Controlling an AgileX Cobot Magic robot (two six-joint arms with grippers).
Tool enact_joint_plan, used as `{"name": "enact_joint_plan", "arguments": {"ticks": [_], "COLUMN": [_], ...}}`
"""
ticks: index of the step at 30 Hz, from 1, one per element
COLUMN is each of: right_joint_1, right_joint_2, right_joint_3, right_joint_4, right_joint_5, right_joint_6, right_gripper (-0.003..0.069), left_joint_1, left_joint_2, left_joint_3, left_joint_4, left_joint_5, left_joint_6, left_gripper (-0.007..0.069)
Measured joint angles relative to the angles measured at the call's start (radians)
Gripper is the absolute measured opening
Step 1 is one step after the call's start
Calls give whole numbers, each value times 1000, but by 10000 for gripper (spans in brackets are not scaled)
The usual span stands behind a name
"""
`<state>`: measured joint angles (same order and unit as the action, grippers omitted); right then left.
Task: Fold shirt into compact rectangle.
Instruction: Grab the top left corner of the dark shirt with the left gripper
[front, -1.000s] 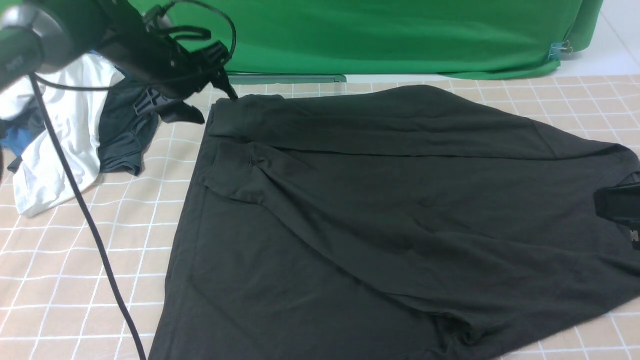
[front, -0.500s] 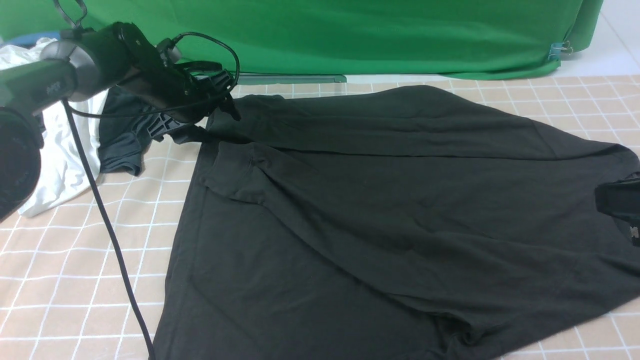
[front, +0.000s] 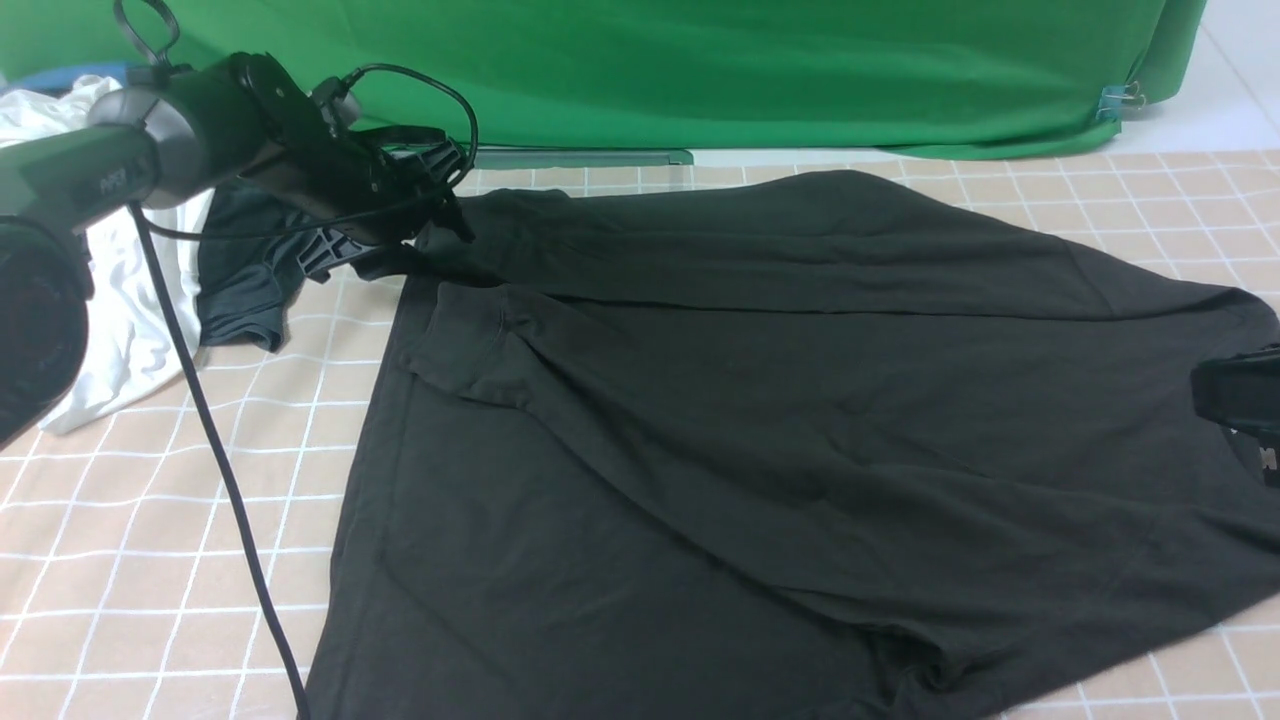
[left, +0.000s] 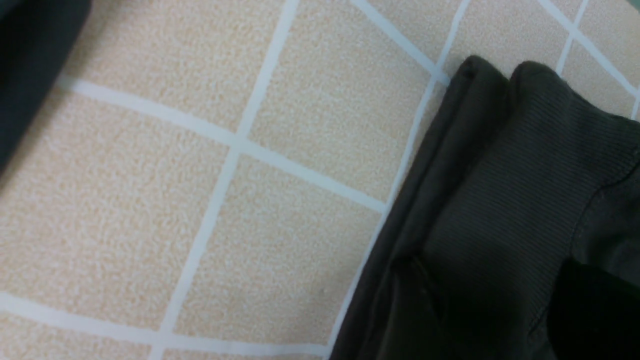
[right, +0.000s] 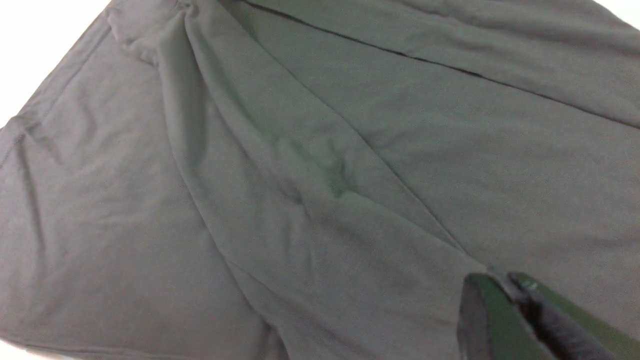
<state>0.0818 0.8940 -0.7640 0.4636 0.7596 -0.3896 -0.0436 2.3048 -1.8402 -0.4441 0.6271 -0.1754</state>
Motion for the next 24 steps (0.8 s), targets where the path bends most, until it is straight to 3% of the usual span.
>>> {"name": "enact_joint_plan", "arguments": {"ticks": [9, 24], "right_joint_1": [0, 0], "right_joint_2": [0, 0], "right_joint_3": [0, 0], "right_joint_4": [0, 0], "right_joint_5": [0, 0], "right_joint_6": [2, 12], "right_gripper": [53, 55], "left_joint_1": [0, 0], "left_joint_2": [-3, -176], "left_joint_3": [0, 0], "left_joint_4": [9, 50], "left_joint_5": [17, 73], "left_joint_6": [2, 35], "left_gripper": [31, 13]}}
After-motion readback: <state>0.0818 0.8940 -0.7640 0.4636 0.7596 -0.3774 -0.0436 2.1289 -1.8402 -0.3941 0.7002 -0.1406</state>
